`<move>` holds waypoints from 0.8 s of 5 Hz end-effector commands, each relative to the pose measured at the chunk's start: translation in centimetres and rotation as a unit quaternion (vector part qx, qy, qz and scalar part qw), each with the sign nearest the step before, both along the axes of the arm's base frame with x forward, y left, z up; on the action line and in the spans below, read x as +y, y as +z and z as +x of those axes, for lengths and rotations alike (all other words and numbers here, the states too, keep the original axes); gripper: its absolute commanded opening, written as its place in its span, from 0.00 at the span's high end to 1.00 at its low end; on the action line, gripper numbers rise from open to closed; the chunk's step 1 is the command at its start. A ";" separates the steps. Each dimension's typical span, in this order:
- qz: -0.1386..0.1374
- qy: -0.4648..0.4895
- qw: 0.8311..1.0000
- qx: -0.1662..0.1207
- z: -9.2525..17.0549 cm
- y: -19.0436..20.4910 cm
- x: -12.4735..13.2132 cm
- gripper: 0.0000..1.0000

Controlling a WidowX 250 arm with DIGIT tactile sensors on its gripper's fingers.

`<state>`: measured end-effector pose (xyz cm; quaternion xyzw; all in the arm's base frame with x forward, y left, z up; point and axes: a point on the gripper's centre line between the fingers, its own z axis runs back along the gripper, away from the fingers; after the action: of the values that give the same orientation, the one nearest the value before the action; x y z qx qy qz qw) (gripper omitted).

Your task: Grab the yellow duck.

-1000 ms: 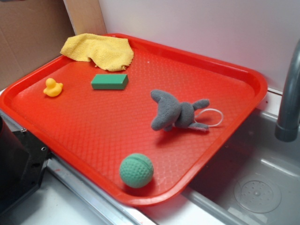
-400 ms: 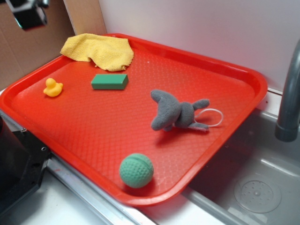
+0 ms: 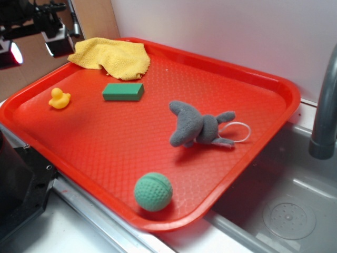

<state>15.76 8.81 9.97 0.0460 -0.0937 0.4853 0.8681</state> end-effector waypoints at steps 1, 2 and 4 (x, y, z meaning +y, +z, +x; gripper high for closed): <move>0.032 0.049 0.998 0.001 1.1 -3.5 3.1 0.00; 0.027 0.052 0.998 0.004 1.3 -5.1 3.4 0.00; 0.033 0.069 0.997 -0.002 1.3 -7.0 2.7 0.82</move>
<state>16.99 11.40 2.53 0.0816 -0.0963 0.5438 0.8297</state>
